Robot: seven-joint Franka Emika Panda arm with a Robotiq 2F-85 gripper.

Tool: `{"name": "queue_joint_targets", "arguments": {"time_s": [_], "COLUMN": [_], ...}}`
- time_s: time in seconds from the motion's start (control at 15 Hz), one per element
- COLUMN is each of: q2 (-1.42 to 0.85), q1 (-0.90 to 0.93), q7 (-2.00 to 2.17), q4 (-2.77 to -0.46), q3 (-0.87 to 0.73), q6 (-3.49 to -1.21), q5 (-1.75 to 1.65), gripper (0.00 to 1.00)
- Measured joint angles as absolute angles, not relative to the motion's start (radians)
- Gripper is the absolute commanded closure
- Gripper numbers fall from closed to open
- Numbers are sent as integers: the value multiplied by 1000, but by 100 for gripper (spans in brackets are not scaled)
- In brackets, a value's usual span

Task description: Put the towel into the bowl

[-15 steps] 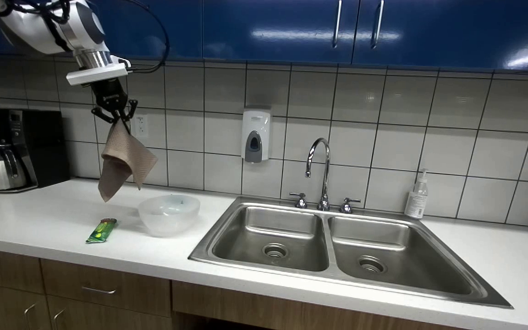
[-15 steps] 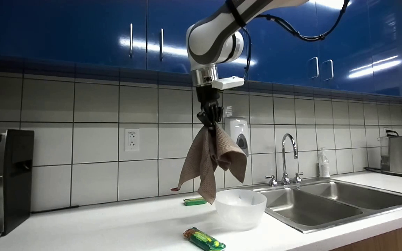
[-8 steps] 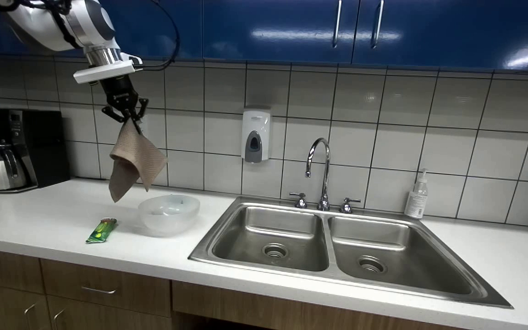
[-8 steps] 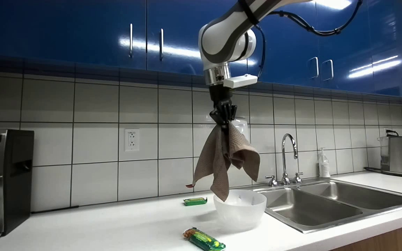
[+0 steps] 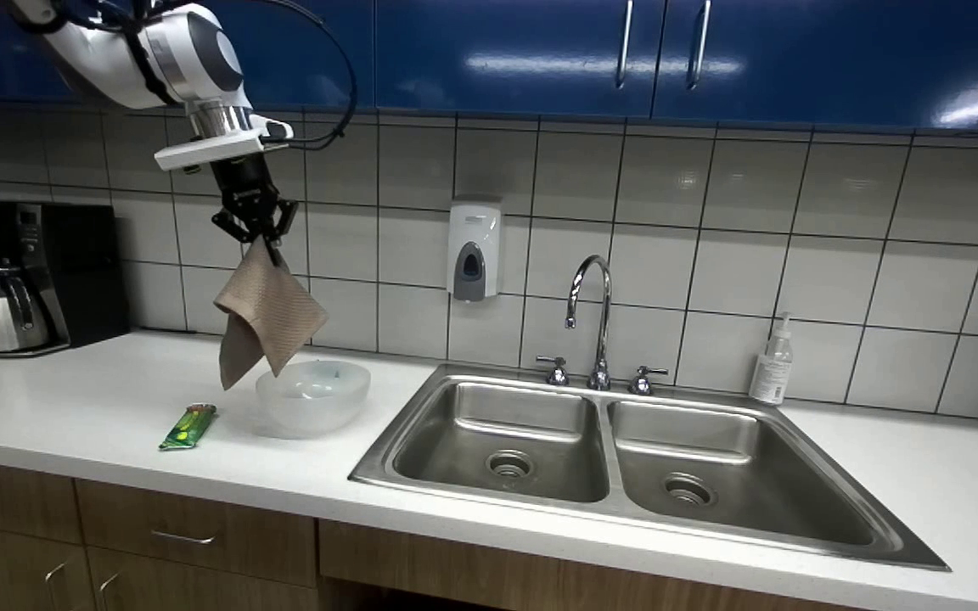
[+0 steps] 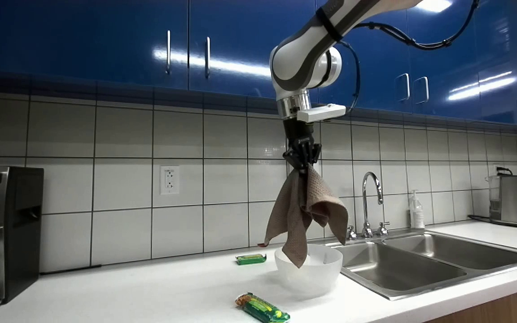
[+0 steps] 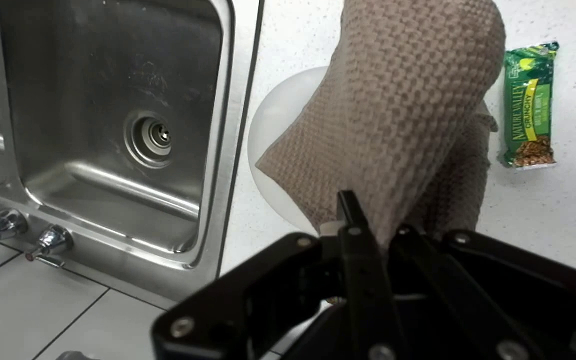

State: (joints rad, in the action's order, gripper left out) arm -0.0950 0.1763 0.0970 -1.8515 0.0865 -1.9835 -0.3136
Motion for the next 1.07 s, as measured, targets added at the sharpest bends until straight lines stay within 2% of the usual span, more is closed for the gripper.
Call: {"name": "queue_joint_targets", "arguments": {"time_s": [1.07], "q2": [-221], "q1": [126], "q7": [317], "q4": [-1774], "q3": [24], "q6": [-2013], "q5": [-168], "gripper": [99]}}
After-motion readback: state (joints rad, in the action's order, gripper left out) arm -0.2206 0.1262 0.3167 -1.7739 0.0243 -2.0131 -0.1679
